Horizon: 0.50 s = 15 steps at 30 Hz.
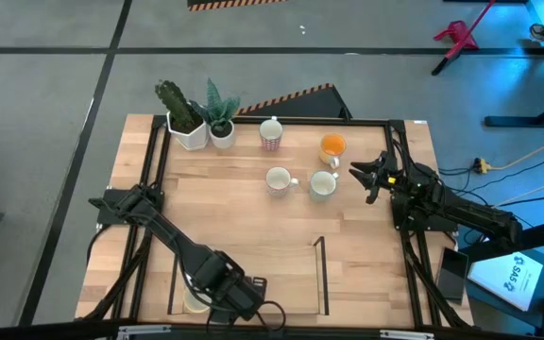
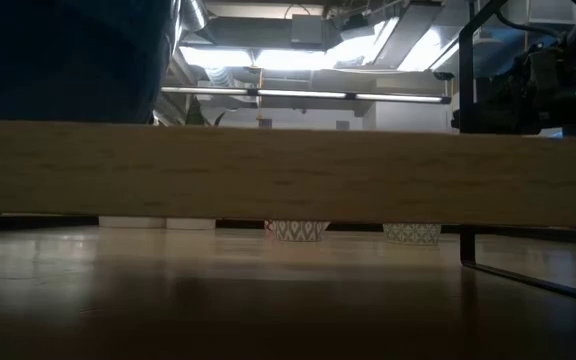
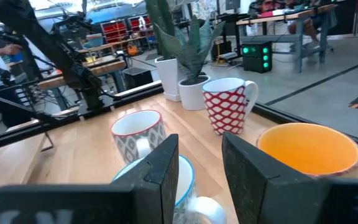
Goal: Place coffee mugs
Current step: Put the gray patterned mug on the shelf
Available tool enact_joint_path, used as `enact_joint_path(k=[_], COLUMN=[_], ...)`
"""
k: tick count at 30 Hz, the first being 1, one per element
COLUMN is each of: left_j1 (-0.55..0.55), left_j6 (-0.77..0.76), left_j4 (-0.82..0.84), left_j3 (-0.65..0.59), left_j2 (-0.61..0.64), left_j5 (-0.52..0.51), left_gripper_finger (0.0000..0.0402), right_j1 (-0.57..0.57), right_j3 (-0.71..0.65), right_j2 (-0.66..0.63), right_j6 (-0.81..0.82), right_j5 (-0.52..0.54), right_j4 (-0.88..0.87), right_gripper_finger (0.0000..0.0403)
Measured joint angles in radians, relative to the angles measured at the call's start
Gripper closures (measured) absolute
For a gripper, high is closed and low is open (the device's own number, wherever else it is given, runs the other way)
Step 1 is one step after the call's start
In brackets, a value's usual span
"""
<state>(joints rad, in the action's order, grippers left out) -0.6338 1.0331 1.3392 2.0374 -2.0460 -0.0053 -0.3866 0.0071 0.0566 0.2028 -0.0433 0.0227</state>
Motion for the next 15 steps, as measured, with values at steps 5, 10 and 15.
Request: enact_joint_path(k=[5, 10, 15], left_j1=[0.003, 0.021, 0.081], left_j6=[-0.084, -0.184, -0.301], left_j4=[0.052, 0.179, 0.195], left_j3=[0.066, 0.189, 0.321], left_j2=[0.0, 0.0, 0.007], left_j5=[-0.082, -0.224, -0.359], left_gripper_finger=[0.0267, 0.0267, 0.0267], right_j1=[0.0, 0.0, 0.0], right_j3=[0.0, 0.0, 0.0], right_j2=[0.0, 0.0, 0.0], right_j6=[0.0, 0.0, -0.006], right_j5=[-0.001, -0.001, -0.001], right_j4=[0.0, 0.0, 0.0], right_gripper_finger=[0.0292, 0.0292, 0.0292])
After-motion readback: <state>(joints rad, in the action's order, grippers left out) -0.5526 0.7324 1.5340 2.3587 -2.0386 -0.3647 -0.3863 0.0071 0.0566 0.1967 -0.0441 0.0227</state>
